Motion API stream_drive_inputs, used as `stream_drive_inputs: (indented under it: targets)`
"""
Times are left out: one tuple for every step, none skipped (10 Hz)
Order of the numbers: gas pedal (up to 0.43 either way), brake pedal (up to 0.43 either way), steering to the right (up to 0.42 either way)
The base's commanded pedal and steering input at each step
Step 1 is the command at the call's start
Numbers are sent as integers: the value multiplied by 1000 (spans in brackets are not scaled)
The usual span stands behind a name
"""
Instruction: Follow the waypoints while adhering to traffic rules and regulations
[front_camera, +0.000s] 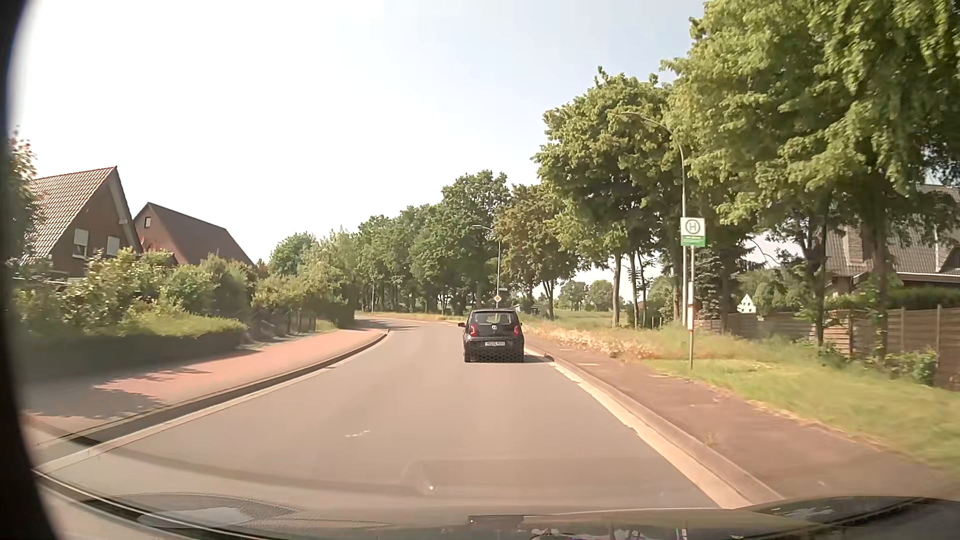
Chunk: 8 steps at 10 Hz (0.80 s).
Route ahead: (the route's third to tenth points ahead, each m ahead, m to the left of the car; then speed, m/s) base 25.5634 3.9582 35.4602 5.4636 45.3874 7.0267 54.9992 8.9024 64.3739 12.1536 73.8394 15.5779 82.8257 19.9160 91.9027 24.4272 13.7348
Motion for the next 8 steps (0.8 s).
stream_drive_inputs:
  targets:
    - [209,0,-14]
    - [209,0,-15]
    - [209,0,-18]
    - [209,0,-18]
    - [209,0,-19]
    - [197,0,-19]
    - [189,0,-20]
    - [157,0,-21]
